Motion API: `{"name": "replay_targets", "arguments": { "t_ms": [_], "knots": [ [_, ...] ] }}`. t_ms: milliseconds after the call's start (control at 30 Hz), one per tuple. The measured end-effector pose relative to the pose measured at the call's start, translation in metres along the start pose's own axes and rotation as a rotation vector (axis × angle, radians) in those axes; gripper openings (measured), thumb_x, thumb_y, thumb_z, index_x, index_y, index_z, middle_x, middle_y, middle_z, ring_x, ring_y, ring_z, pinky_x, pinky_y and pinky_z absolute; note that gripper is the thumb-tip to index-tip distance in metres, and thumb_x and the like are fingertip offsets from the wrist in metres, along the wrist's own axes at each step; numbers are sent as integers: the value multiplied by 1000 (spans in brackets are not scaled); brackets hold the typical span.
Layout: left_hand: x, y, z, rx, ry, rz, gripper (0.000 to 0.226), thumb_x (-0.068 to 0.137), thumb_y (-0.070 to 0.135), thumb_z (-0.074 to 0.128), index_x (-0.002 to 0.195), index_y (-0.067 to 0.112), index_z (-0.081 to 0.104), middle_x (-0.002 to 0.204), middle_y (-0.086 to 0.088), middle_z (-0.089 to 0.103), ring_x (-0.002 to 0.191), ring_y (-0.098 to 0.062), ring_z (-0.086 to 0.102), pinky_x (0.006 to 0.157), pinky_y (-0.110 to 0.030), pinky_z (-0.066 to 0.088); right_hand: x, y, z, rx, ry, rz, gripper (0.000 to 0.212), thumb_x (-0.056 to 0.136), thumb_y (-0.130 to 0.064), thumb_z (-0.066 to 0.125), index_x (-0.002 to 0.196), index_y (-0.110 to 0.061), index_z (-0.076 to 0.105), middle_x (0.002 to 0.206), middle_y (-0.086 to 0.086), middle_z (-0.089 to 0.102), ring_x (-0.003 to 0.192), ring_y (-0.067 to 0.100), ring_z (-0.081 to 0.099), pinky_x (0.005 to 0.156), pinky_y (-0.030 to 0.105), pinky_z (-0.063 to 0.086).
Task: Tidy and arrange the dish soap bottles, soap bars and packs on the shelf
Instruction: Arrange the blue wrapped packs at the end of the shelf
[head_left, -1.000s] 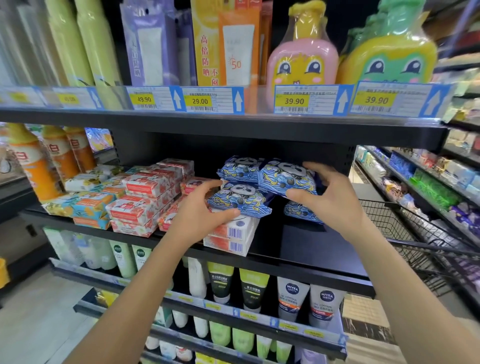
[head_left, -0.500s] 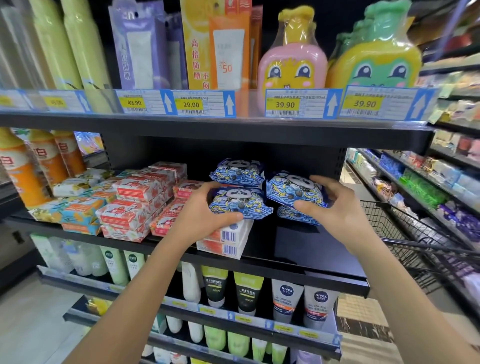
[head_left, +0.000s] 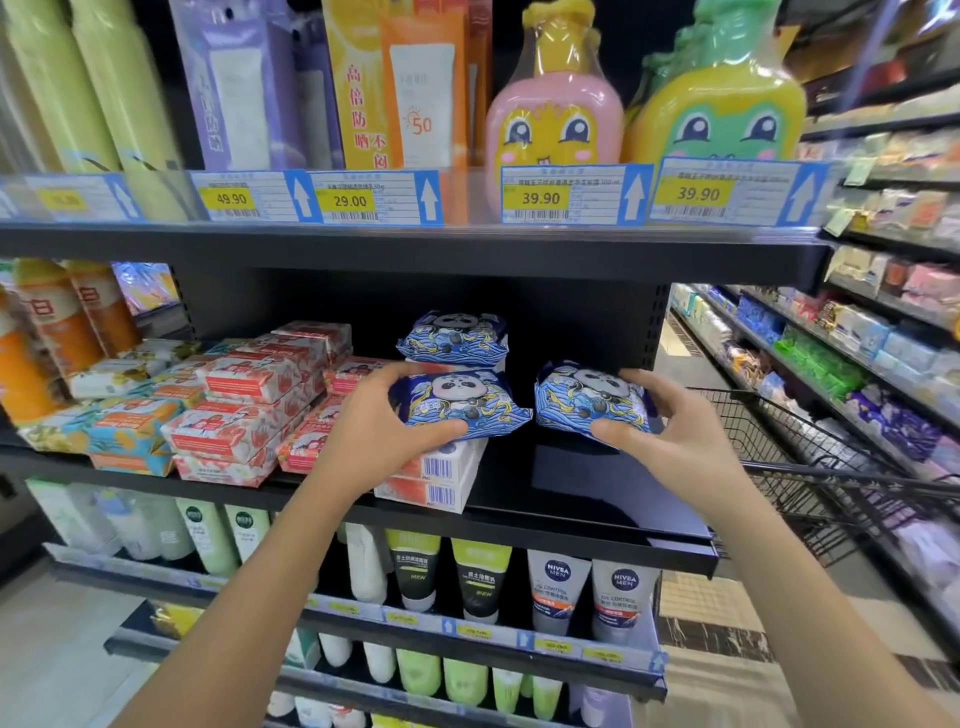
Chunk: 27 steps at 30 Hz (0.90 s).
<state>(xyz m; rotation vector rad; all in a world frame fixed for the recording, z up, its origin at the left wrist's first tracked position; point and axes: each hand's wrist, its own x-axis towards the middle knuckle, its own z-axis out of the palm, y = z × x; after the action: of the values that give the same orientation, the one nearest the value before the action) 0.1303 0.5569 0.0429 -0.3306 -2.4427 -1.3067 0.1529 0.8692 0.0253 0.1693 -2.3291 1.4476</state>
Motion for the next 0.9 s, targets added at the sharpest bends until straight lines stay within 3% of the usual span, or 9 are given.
{"name": "replay_targets", "arguments": {
  "t_ms": [67,200,433,600,667,767,833,900],
  "knots": [
    [-6,-1,-1,-5,10,5,71,65,36,95,124,33,55,109,23,63,90,19,61,70,-5,50,0,8,0,-51,-17,16,72,77,-32,89,141,-27,56,126,-11,66,115,3,62,89,17,47],
    [-21,-1,-2,-83,20,-1,75,64,36,96,128,28,59,110,15,68,93,6,67,73,-15,57,0,21,8,-195,-52,23,70,79,-29,88,141,-23,56,130,-8,59,110,5,57,80,3,41],
    [-48,13,3,-113,6,26,69,64,34,95,124,35,61,108,19,65,98,10,62,72,-8,51,12,39,25,-376,-104,5,75,79,-27,88,145,-19,53,142,2,55,131,21,51,109,35,42],
    [-61,22,14,-130,-29,52,72,65,28,95,127,33,61,113,21,62,100,15,59,72,-5,48,17,44,26,-435,-62,-29,74,79,-29,88,145,-16,55,148,4,53,139,26,45,117,41,37],
    [-66,24,20,-138,-43,60,72,64,30,96,127,34,60,115,23,60,101,17,58,74,-5,48,9,39,19,-366,-14,-54,63,86,-34,82,142,-19,58,147,-2,53,137,17,48,117,39,38],
    [-72,27,27,-167,-89,55,75,60,39,96,127,40,60,118,21,63,104,7,63,80,-17,56,-22,11,-2,-14,-46,-52,45,96,-37,70,140,-30,61,141,-17,59,130,2,54,114,39,44],
    [-76,29,34,-183,-124,43,77,59,41,96,126,42,60,118,20,64,106,-2,66,84,-26,59,-44,-8,-15,149,-198,-74,50,93,-44,73,140,-35,59,142,-20,59,132,4,54,112,38,44],
    [-80,33,43,-195,-147,39,76,60,37,98,125,42,60,116,21,65,108,-3,66,86,-28,59,-62,-18,-21,125,-368,-115,68,79,-44,82,142,-39,56,146,-18,56,135,9,53,110,36,42]
  ]
}}
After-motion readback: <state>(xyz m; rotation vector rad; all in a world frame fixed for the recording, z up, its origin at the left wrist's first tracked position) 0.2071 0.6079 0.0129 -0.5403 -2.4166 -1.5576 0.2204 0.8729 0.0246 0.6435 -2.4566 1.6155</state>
